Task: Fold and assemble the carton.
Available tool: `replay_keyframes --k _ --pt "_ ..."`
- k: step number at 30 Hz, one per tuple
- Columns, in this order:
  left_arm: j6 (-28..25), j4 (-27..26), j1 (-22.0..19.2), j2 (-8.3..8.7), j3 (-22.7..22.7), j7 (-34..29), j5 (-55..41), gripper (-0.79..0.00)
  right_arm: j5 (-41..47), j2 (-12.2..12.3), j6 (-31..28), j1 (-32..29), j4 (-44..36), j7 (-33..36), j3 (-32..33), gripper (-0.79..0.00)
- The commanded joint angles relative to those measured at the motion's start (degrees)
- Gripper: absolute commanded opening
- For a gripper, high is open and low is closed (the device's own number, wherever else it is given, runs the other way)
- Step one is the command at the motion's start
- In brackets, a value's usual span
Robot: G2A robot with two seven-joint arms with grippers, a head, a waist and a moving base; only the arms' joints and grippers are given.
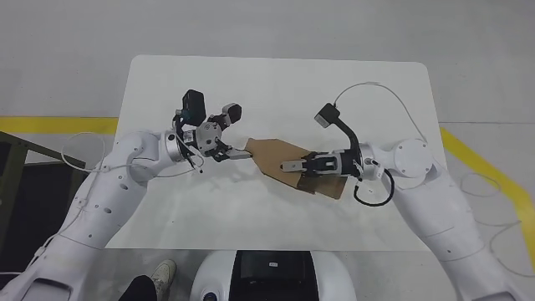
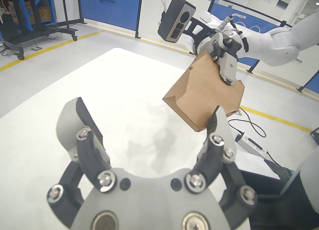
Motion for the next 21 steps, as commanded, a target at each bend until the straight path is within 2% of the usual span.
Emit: replay_keyframes --k 1,13,17,21 --pt "0.0 -0.1 0.0 0.00 0.2 -0.2 -0.1 0.000 0.4 0.0 -0.2 0.0 0.0 0.3 0.0 -0.785" --pt "0.0 -1.0 -0.1 0.24 1.0 0.1 -1.2 0.000 1.3 0.1 -0.7 0.0 0.0 1.2 -0.1 -0.785" --pt "0.0 -2.1 0.5 0.70 -1.0 2.9 -0.2 0.000 0.9 0.1 -0.6 0.1 0.7 1.0 -0.1 -0.785" --pt "0.0 -4.6 2.9 1.41 -3.1 6.4 2.8 0.000 1.7 0.1 -0.7 0.3 1.7 0.2 0.5 -0.785"
